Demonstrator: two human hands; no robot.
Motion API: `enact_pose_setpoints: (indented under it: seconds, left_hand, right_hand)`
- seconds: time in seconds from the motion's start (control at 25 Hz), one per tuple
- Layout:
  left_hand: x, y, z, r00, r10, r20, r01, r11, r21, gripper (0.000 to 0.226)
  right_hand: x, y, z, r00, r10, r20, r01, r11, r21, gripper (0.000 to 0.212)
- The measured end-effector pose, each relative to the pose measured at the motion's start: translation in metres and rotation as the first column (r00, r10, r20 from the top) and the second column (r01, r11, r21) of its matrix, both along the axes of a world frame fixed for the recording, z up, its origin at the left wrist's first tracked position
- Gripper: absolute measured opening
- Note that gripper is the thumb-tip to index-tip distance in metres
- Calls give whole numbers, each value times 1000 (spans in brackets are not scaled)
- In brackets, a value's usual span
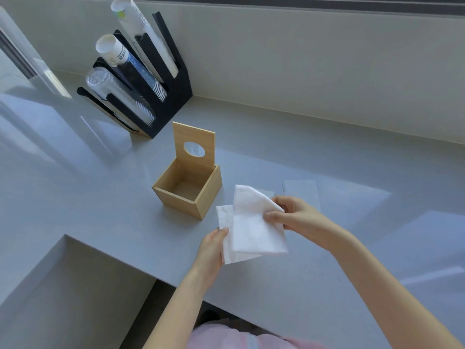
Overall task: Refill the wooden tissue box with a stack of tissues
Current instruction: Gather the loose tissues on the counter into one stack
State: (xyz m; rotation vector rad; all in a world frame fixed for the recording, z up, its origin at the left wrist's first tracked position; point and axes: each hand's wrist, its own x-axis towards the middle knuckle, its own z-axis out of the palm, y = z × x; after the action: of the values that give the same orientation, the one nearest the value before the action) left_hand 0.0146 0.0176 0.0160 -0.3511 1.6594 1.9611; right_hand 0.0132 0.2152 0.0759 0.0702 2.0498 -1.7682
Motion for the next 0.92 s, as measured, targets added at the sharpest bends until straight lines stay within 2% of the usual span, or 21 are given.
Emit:
enact_pose_setpoints:
  seconds: [0.08,0.2,0.36,0.64,0.76,0.92]
  left_hand:
    - [-2,-4,-1,999,-39,-13,40,999,17,26]
    - [-4,-8,-3,998,-64,-5,64,997,34,34]
    - [-5,-13,-5,997,-63,37,60,995,73,36]
    - [-6,-15,-5,995,-52,79,42,991,124,36]
    - [-4,-15,-5,994,-103,40,99,992,80,28]
    - [-4,-14,-8,995,-90,40,89,996,12,20]
  right_hand:
    - [-4,-15,-6,1000,24,6,-24,994,111,14]
    - [-8,-33,-18,998,57,-11,-49,933,356,22]
    - [-10,-41,-30,998,52,-18,-37,879,475,13]
    - [-10,-51,-38,999,12,-38,8,871,491,7]
    - [-11,-53,-41,999,1,-33,15,875,484,8]
    - [-10,-48,-47,1000,7,2,-7,880,476,11]
